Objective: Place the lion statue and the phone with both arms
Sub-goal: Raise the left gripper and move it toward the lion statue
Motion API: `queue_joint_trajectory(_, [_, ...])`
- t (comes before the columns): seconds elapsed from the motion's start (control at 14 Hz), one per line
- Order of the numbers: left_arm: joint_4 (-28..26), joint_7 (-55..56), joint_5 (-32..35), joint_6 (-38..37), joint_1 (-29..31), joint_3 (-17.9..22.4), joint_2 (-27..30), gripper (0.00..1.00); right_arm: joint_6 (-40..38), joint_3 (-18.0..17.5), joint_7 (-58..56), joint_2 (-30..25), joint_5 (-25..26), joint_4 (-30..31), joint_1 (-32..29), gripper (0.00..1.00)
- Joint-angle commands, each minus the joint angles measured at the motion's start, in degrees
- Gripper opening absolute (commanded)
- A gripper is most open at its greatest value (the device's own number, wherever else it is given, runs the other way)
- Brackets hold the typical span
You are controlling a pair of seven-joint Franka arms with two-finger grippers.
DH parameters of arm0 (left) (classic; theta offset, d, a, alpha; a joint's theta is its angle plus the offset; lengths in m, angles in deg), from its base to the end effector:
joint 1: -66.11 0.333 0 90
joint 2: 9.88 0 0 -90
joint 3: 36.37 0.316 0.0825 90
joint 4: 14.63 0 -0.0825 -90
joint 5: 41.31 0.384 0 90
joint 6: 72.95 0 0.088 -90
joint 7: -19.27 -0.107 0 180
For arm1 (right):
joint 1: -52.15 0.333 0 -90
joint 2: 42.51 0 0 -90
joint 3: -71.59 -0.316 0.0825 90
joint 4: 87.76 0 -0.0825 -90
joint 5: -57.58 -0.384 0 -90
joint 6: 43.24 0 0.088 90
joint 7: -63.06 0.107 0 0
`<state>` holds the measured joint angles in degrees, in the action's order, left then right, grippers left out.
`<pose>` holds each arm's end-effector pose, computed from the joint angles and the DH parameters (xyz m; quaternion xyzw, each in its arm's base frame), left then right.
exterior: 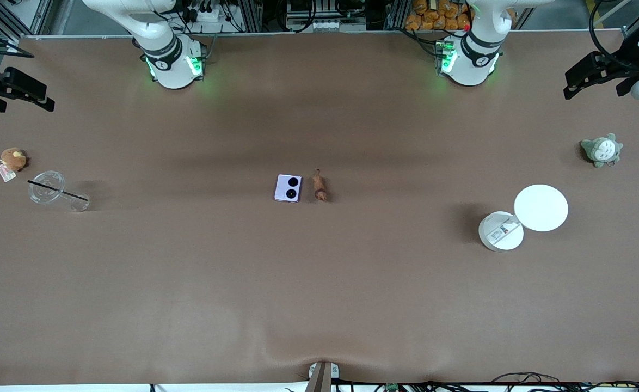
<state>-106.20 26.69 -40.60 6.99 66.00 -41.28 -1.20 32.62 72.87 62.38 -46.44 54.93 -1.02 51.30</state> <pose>0.4852 -0.0451 0.6756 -0.9993 -0.0225 0.0245 0.0153 0.5055 -0.0135 0.6671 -0.9979 0.0083 0.0600 0.0250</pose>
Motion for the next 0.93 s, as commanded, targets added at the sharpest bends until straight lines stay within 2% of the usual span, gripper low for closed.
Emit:
queue_joint_trajectory(0.0, [1.6,-1.4,-0.8,-0.5,-0.1,0.2,-1.2,1.00,0.6,-0.2,0.1,-0.3,-0.3,0.6,-0.6,1.00])
queue_joint_trajectory(0.29, [1.9,-1.4,-0.7,-0.5,0.2,0.3,-1.4,1.00,0.6,-0.2,0.1,-0.2,-0.3,0.6,-0.6,1.00])
queue_joint_trajectory(0.5, [4.8,-0.6,-0.9,-0.6,-0.3,0.1,-4.2,1.00,0.5,-0.2,0.1,-0.1,-0.3,0.6,-0.4,1.00])
queue_joint_trajectory(0.86, [4.6,-0.4,-0.8,-0.6,-0.8,-0.5,-4.9,1.00,0.5,-0.3,0.1,0.1,-0.3,0.8,-0.1,1.00])
